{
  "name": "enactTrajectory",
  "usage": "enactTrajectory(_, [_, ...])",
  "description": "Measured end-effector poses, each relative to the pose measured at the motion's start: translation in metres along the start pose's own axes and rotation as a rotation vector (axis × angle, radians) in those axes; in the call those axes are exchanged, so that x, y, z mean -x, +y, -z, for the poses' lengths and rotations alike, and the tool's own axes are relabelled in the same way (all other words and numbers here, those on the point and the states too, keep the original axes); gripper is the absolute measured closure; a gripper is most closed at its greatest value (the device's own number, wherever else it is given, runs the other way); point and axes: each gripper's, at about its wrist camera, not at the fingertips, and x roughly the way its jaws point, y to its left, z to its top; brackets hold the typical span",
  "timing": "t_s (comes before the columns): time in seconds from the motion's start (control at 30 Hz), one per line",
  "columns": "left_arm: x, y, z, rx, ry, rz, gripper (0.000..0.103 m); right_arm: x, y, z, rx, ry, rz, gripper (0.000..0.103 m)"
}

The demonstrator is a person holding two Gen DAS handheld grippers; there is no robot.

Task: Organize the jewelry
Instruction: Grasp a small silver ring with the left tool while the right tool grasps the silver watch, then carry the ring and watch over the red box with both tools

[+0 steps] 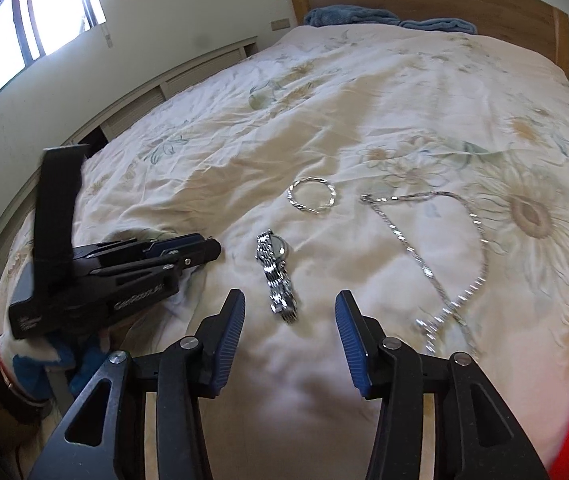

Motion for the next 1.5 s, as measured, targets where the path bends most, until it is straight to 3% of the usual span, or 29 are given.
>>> enactTrajectory(0.37, [0.010,0.020,0.004,0.084,-0.055,0.076,0.085,-0.045,0.013,-0.013,0.063,0.049,0.016,0.067])
enactTrajectory(0.5, [0.011,0.020,0.004,0.086,-0.058,0.085,0.085,-0.057,0.019,-0.016,0.083,0.071,0.036,0.083])
enactTrajectory(0.7, [0.022,0.012,0.005,0.062,-0.069,0.067,0.085,-0.042,0.017,-0.007,0.047,0.090,0.019,0.091])
enactTrajectory(1.07, [0.087,-0.033,0.025,0.047,-0.052,0.118,0.085,0.055,0.017,0.021,-0.093,0.018,-0.017,0.091])
enactTrajectory(1.3, [0.147,-0.093,0.038,-0.057,-0.072,0.170,0.085,0.147,0.015,0.045,-0.133,-0.061,0.045,0.091])
enactTrajectory(1.5, [0.173,-0.158,0.047,-0.137,-0.062,0.249,0.085,0.221,-0.009,0.075,-0.185,-0.129,0.127,0.091])
